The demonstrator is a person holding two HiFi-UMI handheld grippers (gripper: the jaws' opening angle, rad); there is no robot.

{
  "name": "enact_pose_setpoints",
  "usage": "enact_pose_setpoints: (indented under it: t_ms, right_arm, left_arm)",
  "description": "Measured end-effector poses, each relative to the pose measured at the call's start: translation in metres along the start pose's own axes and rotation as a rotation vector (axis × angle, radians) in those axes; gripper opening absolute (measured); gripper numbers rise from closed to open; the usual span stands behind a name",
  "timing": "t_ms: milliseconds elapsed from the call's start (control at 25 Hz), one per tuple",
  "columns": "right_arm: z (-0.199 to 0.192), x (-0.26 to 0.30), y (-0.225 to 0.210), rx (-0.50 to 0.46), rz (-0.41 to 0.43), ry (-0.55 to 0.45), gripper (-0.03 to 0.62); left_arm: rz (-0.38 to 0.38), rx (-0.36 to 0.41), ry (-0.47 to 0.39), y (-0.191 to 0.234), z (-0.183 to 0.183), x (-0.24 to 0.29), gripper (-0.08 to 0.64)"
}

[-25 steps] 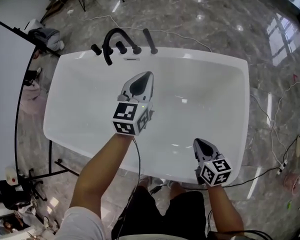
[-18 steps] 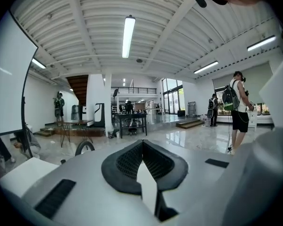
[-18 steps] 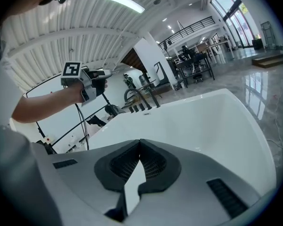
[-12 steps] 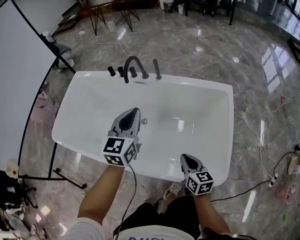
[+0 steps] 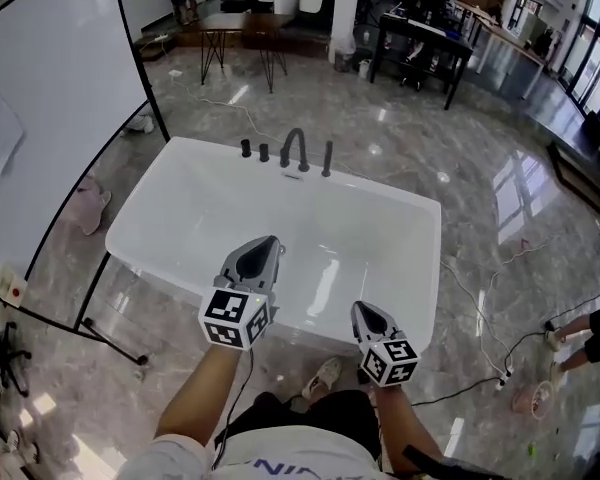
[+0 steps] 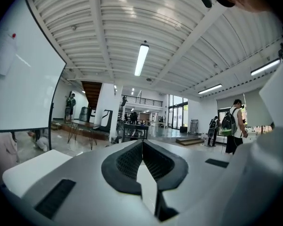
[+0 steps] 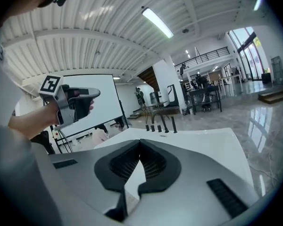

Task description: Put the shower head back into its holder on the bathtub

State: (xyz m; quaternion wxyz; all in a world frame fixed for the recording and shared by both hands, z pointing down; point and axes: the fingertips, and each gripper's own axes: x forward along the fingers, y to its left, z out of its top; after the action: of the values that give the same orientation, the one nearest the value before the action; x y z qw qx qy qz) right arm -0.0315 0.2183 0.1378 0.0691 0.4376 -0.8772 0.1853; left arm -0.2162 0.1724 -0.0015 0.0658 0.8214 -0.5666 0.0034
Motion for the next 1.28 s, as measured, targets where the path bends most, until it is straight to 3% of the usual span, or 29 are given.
enact_pose_setpoints:
  t_ms: [280,560,920,1080,1280]
  right_arm:
    - [0.061,-0.039,0.098,-0.082,-0.002,-0.108,0.012]
    - [0.116,-0.081,0.143,-0.202,0.006,-0.157,0.011]
    - [0.153,-0.090,0.151,-0.260,0.048,-0.211,0.011]
    - [0.172,-0.115,0.126,-0.237,0.047,-0.241,0.011]
    - [0.191,-0.146,0.093,-0.288,0.034,-0.276,0.011]
  left_arm:
    - [-0.018,0.017,-0.053,0.001,0.027,-0.120,0.018]
    - [-0.017,-0.034,-0.045,-0.001,0.030,-0.174,0.018]
    - [0.013,0.009,-0.036,-0.011,0.044,-0.186,0.018]
    - [0.011,0.036,-0.033,-0.052,0.053,-0.169,0.018]
    - [-0.027,0.041,-0.019,-0.109,0.051,-0.141,0.018]
